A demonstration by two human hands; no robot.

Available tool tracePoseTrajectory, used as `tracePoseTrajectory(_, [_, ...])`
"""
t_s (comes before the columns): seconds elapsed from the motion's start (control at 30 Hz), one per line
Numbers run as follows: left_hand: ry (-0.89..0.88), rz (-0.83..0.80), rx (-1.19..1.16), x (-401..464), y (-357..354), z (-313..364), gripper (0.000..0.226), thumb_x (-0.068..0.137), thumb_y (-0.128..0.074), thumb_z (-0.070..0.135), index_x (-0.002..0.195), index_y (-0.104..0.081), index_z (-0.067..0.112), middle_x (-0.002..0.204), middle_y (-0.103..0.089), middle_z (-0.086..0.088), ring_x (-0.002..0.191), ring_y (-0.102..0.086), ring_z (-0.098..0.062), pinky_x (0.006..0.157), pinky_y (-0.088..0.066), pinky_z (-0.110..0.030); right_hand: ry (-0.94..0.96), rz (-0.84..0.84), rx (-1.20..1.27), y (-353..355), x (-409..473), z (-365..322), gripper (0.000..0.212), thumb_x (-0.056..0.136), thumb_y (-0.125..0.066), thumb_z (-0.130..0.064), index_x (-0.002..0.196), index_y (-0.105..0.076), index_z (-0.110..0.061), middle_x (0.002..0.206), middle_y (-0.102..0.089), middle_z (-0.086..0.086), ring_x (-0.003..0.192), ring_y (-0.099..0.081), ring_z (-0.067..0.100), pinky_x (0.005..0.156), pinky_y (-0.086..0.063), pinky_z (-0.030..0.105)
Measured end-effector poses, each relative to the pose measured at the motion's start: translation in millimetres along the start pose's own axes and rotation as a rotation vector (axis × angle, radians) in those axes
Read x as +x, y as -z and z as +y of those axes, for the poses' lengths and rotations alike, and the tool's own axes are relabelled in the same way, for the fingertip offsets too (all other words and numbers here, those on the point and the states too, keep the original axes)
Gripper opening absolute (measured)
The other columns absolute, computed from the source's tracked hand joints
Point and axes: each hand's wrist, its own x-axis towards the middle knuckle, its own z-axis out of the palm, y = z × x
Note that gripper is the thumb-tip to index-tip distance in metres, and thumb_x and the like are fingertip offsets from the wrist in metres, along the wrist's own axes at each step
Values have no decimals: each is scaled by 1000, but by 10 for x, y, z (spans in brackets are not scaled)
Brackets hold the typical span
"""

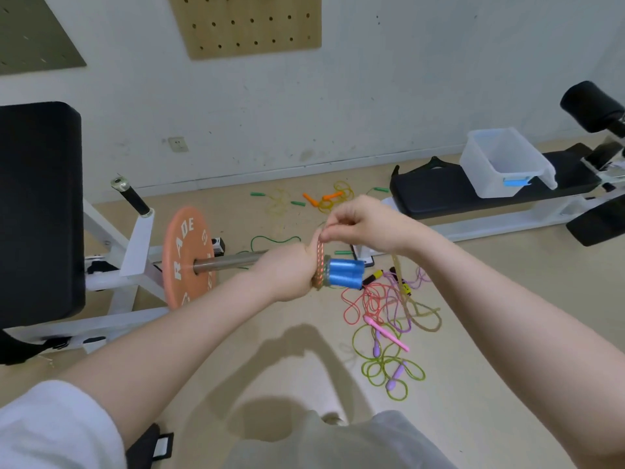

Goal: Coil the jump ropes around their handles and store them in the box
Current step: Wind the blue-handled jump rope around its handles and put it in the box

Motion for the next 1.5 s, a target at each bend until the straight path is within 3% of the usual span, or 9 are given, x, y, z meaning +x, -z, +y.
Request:
tracePoseTrajectory(0.23, [-91, 160, -717, -134, 261, 10, 80, 76, -69, 6, 134, -22, 35, 62, -48, -4, 54, -47, -19, 53, -41, -26, -180, 90, 784, -281, -94, 159, 16, 72, -53, -7, 64, -44, -17, 44, -46, -10, 40, -33, 5, 44, -22, 20])
tracePoseTrajectory(0.43, [148, 282, -864, 51, 59, -89, 33, 75, -68, 1, 92, -49, 22, 68, -58, 9, 65, -47, -15, 59, -36, -25, -182, 71, 56, -498, -74, 19, 34, 93, -37, -6, 61, -45, -15, 55, -53, -1, 48, -44, 9, 54, -36, 26])
tracePoseTrajectory(0.57, [353, 200, -363, 125, -19, -173, 17, 82, -53, 11, 95, -43, 13, 77, -53, -3, 74, -53, -29, 62, -39, -32, -66, -321, -470, -478, -83, -138, 10, 91, -38, -4, 85, -46, -6, 77, -58, 9, 73, -50, 27, 62, -38, 33])
tracePoseTrajectory(0.7, [248, -42, -8, 96, -50, -156, 19, 83, -52, 21, 98, -45, 11, 96, -60, -11, 86, -58, -33, 65, -46, -35, 45, -317, -533, -188, -40, -381, 18, 87, -52, -11, 95, -68, -9, 71, -66, 4, 71, -60, 20, 68, -47, 28])
tracePoseTrajectory(0.87, [-43, -7, -4, -36, 116, -5, 31, 84, -55, 21, 113, -47, 15, 82, -53, -3, 80, -59, -30, 62, -47, -35, 67, -91, 75, 25, 20, -160, 26, 73, -75, -10, 69, -52, -20, 66, -60, 9, 63, -53, 23, 62, -44, 35])
tracePoseTrajectory(0.97, [-31, 125, -488, -169, 253, 17, 73, 79, -67, 15, 138, -24, 22, 76, -53, 1, 67, -53, -20, 55, -40, -26, 32, -34, 543, 21, 15, 24, 27, 79, -69, -5, 71, -47, -18, 60, -45, 3, 52, -37, 11, 50, -30, 23])
tracePoseTrajectory(1.1, [-104, 303, -951, -195, 306, 25, 78, 76, -66, -8, 133, -26, 28, 72, -49, -1, 55, -46, -9, 57, -41, -20, -91, 25, 770, -199, 31, 30, 21, 84, -52, -9, 70, -43, -21, 49, -37, -11, 45, -25, 4, 48, -18, 21])
tracePoseTrajectory(1.3, [282, 143, -1364, -62, 184, -44, 52, 84, -42, -13, 119, -32, 23, 66, -40, -5, 38, -31, -7, 40, -24, -19, -132, -33, -9, -581, 6, -15, 18, 98, -31, -8, 89, -45, -3, 70, -56, 7, 66, -53, 23, 59, -38, 31])
tracePoseTrajectory(1.5, [369, 48, -709, 6, -3, -134, 30, 88, -47, 4, 109, -28, 15, 71, -46, -6, 50, -40, -16, 43, -31, -24, -121, -414, -558, -633, -148, -234, 27, 93, -42, -11, 67, -36, -7, 83, -53, 12, 77, -49, 30, 60, -35, 30])
